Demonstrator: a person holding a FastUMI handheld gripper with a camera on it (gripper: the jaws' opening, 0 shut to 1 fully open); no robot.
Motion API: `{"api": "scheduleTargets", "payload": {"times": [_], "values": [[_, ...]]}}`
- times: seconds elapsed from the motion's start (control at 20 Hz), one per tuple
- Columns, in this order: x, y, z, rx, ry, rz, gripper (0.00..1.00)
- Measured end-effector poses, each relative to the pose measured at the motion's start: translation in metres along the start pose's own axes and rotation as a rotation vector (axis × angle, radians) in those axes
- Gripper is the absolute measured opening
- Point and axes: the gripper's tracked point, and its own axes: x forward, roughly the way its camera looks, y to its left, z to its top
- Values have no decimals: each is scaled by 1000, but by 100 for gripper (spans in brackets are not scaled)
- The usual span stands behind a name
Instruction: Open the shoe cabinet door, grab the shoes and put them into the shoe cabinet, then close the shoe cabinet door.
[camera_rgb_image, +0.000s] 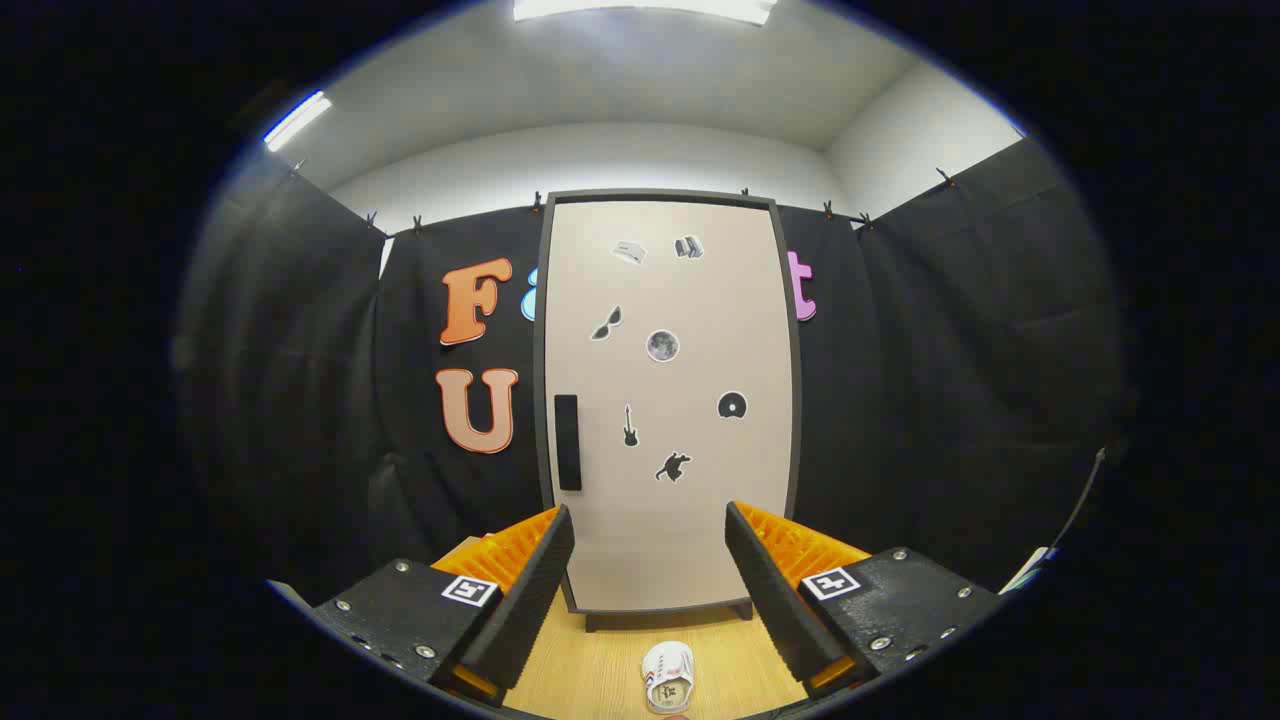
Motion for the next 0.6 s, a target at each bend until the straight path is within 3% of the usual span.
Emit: {"api": "scheduleTargets", "payload": {"times": [0.6], "values": [[1, -7, 0, 0, 2, -11, 95]]}}
